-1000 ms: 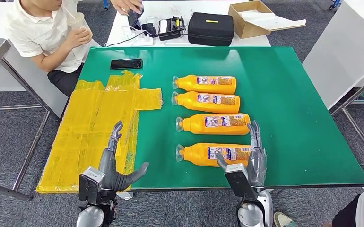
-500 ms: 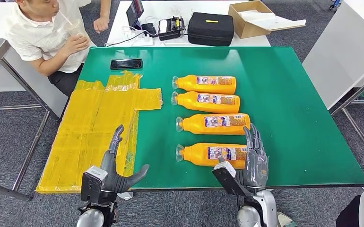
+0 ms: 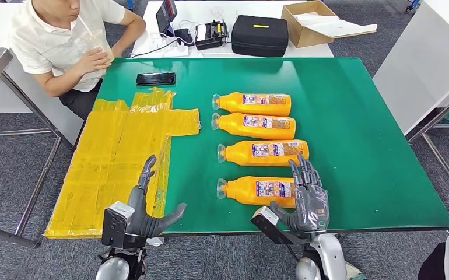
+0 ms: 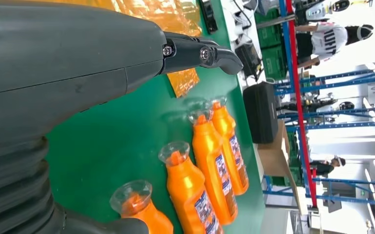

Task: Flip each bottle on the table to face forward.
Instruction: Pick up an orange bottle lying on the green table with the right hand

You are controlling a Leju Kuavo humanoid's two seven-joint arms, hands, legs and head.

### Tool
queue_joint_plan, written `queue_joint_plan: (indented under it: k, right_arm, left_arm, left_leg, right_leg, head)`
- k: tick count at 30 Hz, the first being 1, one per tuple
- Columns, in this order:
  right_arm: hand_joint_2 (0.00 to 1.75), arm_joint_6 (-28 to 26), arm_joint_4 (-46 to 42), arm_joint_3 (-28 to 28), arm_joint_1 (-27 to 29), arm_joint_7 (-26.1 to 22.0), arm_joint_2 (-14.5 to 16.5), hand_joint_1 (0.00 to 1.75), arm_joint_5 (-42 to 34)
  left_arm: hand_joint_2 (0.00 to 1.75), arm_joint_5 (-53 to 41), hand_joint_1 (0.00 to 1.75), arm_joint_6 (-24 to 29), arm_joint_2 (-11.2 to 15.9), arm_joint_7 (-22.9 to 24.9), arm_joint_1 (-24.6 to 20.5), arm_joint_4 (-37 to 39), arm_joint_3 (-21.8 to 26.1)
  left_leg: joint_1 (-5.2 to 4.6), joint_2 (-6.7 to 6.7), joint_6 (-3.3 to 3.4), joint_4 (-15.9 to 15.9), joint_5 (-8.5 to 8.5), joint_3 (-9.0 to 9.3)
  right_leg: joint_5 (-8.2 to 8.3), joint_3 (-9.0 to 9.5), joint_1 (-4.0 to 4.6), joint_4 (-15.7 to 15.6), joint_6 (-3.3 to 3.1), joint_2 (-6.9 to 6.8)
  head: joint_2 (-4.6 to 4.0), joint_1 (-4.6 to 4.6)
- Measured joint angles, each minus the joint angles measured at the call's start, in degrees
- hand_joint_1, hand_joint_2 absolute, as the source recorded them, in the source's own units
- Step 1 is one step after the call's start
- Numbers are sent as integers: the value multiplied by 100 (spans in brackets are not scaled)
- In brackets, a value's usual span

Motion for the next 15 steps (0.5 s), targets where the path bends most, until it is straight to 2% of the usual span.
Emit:
queue_joint_plan:
  k: [15]
  right_arm:
    - [175,331,500,162,-310,473,-571,0,194]
  left_arm:
    - [175,317,0,-208,6,283,-78,186,-145]
  left_leg:
    - [-3,0,1,1,0,0]
  right_leg:
    - [2,0,-2,0,3,0]
  head:
    - [0,-2]
